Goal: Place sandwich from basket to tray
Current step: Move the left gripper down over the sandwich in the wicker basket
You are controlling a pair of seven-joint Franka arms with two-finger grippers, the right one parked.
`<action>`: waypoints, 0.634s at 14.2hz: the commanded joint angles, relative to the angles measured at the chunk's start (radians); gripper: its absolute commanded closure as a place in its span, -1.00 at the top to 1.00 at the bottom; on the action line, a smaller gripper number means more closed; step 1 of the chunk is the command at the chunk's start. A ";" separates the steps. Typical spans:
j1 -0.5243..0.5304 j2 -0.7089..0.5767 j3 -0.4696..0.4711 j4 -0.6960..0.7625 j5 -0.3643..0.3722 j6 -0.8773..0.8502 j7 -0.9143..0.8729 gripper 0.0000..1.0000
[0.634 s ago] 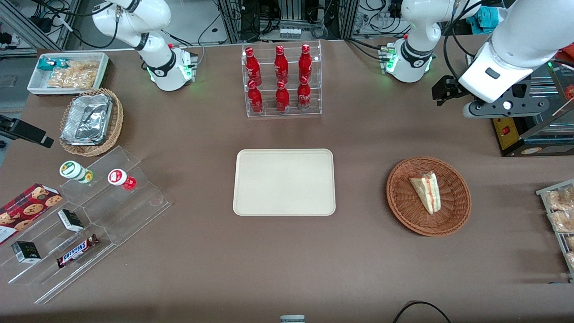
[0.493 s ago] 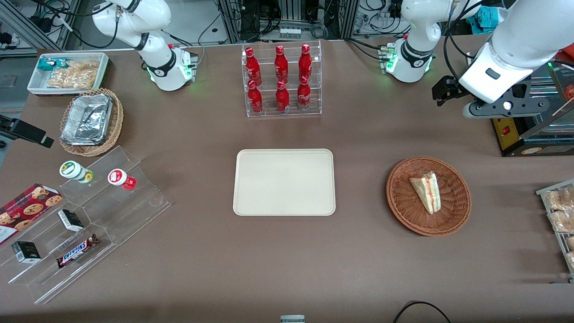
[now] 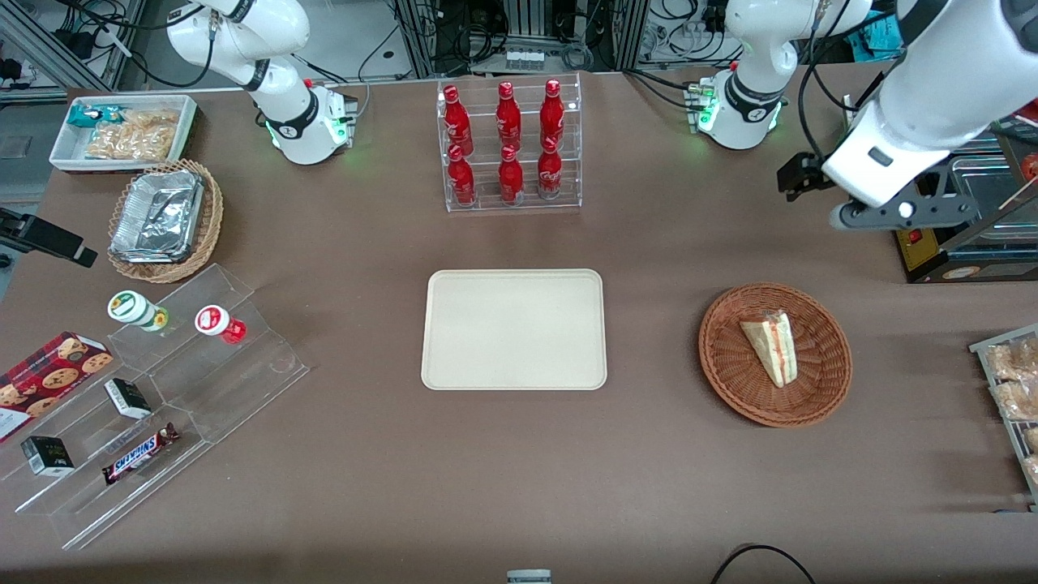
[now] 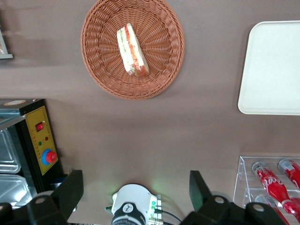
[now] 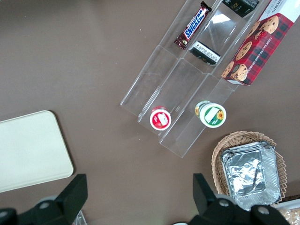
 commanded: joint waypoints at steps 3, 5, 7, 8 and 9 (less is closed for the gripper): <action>0.005 0.019 0.049 -0.200 -0.012 0.196 -0.009 1.00; 0.005 0.025 0.060 -0.309 -0.012 0.335 -0.046 1.00; 0.005 0.057 0.074 -0.393 -0.009 0.476 -0.159 1.00; 0.007 0.077 0.084 -0.432 -0.010 0.551 -0.205 1.00; 0.007 0.097 0.098 -0.460 -0.010 0.608 -0.236 1.00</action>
